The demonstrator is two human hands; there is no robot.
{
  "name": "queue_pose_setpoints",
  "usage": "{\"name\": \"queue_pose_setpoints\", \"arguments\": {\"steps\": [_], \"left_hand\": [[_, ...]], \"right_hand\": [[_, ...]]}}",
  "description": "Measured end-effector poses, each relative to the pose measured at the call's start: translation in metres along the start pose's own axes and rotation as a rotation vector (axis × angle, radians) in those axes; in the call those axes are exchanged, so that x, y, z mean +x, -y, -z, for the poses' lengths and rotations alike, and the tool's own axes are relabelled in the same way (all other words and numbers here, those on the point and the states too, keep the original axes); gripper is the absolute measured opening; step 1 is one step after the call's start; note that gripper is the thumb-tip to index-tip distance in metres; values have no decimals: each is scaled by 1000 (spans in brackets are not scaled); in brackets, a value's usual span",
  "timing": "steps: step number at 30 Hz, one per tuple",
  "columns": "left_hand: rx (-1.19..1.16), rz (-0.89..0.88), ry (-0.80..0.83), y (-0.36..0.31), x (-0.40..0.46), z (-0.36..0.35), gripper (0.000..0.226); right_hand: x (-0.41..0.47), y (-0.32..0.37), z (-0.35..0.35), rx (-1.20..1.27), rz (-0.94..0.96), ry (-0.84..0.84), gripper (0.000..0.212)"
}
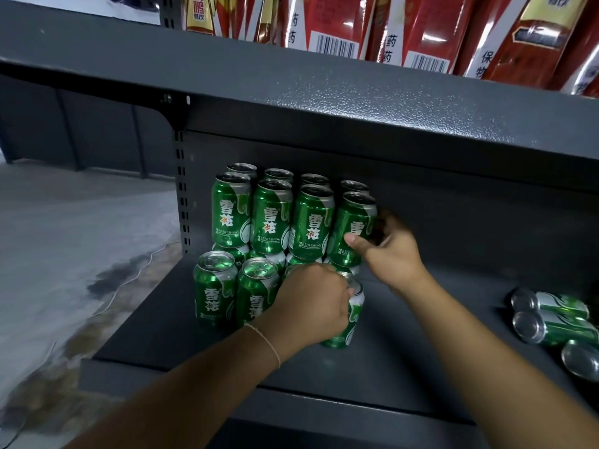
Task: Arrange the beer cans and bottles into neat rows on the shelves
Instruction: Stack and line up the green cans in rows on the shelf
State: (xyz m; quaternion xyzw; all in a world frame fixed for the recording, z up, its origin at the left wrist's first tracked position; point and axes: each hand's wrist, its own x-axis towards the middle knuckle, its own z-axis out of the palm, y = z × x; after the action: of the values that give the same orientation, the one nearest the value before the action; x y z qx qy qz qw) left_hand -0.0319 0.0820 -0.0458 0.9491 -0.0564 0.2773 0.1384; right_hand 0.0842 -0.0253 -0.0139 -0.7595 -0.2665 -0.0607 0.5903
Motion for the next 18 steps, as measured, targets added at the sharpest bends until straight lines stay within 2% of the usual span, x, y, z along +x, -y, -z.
{"name": "queue_pose_setpoints", "arguments": {"steps": [9, 12, 15, 18], "left_hand": [[26, 32, 8, -8, 0, 5, 28], [74, 44, 65, -15, 3, 14, 34], [91, 35, 91, -27, 12, 24, 26], [76, 8, 48, -40, 25, 17, 25]], "right_hand": [[-4, -2, 5, 36, 18, 66, 37], [-7, -5, 14, 36, 29, 76, 36], [-10, -9, 30, 40, 13, 37, 40], [-15, -14, 56, -13, 0, -37, 46]]}}
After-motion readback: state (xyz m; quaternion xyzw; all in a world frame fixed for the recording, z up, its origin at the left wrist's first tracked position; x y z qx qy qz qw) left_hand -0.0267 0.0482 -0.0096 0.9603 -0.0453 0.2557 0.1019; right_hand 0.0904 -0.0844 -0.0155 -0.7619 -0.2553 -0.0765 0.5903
